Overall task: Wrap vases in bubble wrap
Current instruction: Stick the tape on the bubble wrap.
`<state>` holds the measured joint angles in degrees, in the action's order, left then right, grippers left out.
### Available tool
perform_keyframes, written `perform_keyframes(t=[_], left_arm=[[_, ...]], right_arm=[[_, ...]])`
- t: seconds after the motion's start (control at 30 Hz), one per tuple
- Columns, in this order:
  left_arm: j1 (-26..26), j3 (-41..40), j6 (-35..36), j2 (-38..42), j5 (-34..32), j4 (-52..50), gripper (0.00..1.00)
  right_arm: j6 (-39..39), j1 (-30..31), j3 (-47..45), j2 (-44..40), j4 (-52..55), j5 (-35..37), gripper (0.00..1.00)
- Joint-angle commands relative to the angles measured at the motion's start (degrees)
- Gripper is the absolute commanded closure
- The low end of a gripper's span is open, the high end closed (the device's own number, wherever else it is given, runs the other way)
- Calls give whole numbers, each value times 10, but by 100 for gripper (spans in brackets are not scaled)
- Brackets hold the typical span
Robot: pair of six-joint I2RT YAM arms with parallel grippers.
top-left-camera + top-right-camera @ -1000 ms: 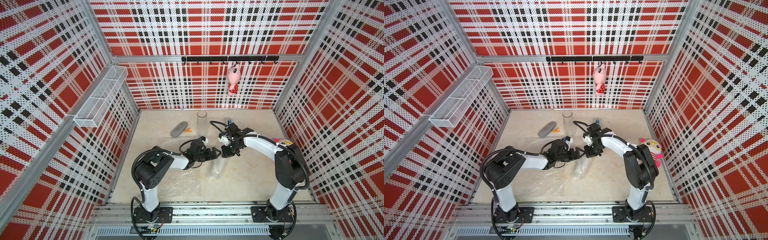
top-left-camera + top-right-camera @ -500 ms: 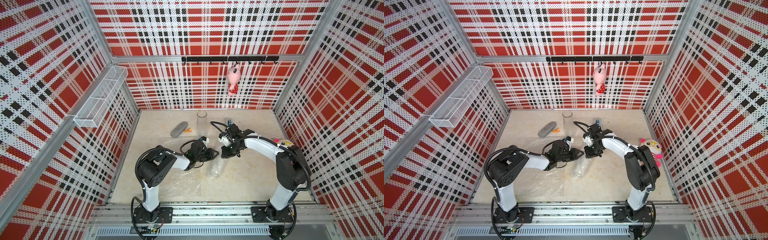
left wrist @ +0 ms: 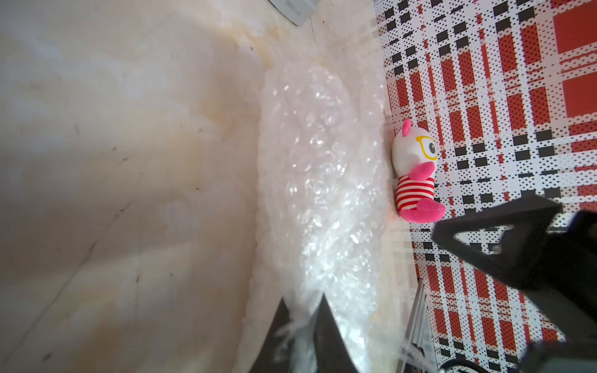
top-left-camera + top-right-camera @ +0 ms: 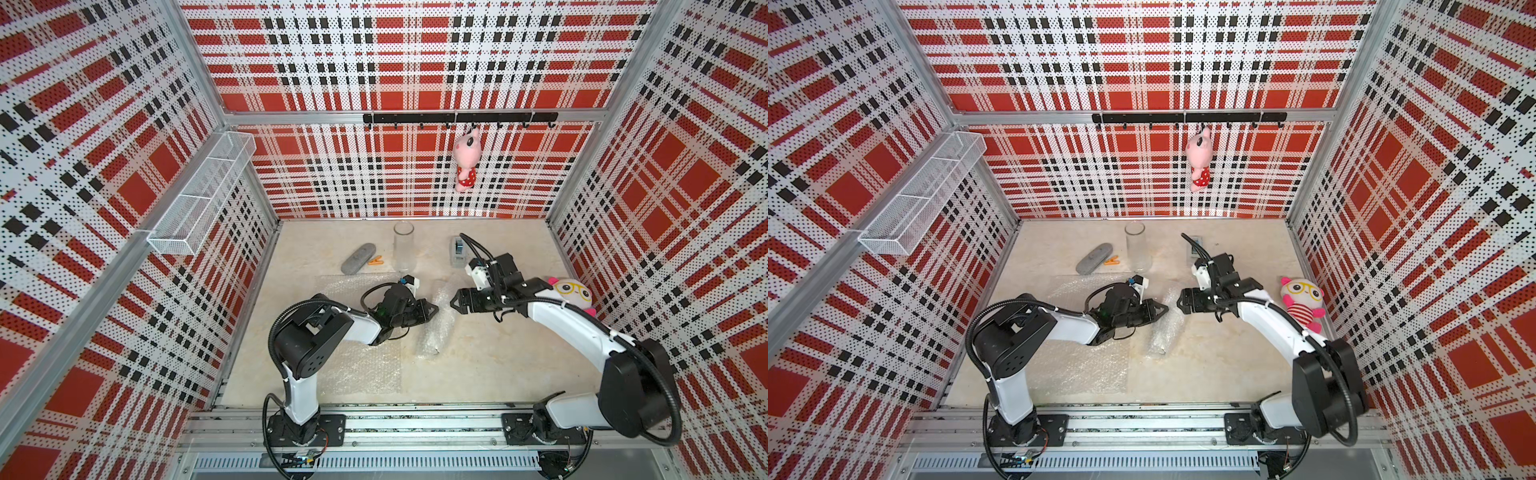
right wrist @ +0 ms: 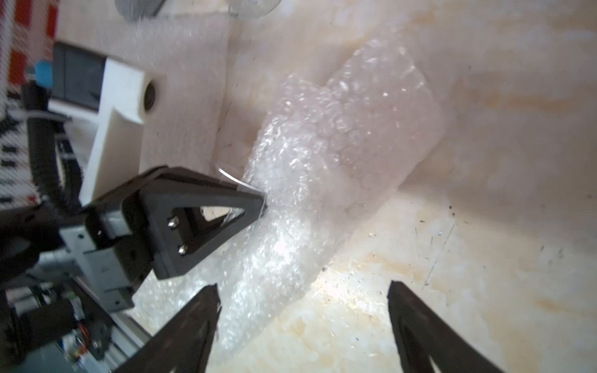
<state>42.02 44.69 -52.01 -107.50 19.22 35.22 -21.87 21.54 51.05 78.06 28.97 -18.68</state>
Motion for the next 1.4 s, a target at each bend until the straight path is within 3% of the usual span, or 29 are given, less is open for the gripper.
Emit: perform_keyframes(t=[0.0, 0.1, 0.3, 0.4, 0.57, 0.83, 0.97, 1.13, 1.37], left_arm=[[12, -2, -2, 11, -1, -9, 86], [16, -2, -5, 13, -2, -9, 86], [18, -5, -5, 19, -6, -12, 86], [19, -7, -4, 20, -6, -12, 86], [19, -7, -4, 20, -3, -13, 87], [13, -17, -2, 20, 1, -13, 87], [9, -21, -2, 25, 2, -13, 89], [10, -17, -4, 21, 4, -13, 100], [21, 6, -10, 4, 5, -12, 100]], right_arm=[[-103, 1, -72, -26, -148, -52, 5], [-154, 1, -110, -24, -221, -84, 0], [-153, 1, -129, 28, -270, -80, 2], [-154, 0, -134, 69, -305, -94, 16], [-170, 0, -149, 116, -373, -119, 54], [-175, -11, -167, 161, -436, -152, 91], [-172, -11, -163, 165, -435, -159, 97], [-167, -12, -162, 150, -423, -155, 100], [-149, -13, -149, 114, -390, -154, 100]])
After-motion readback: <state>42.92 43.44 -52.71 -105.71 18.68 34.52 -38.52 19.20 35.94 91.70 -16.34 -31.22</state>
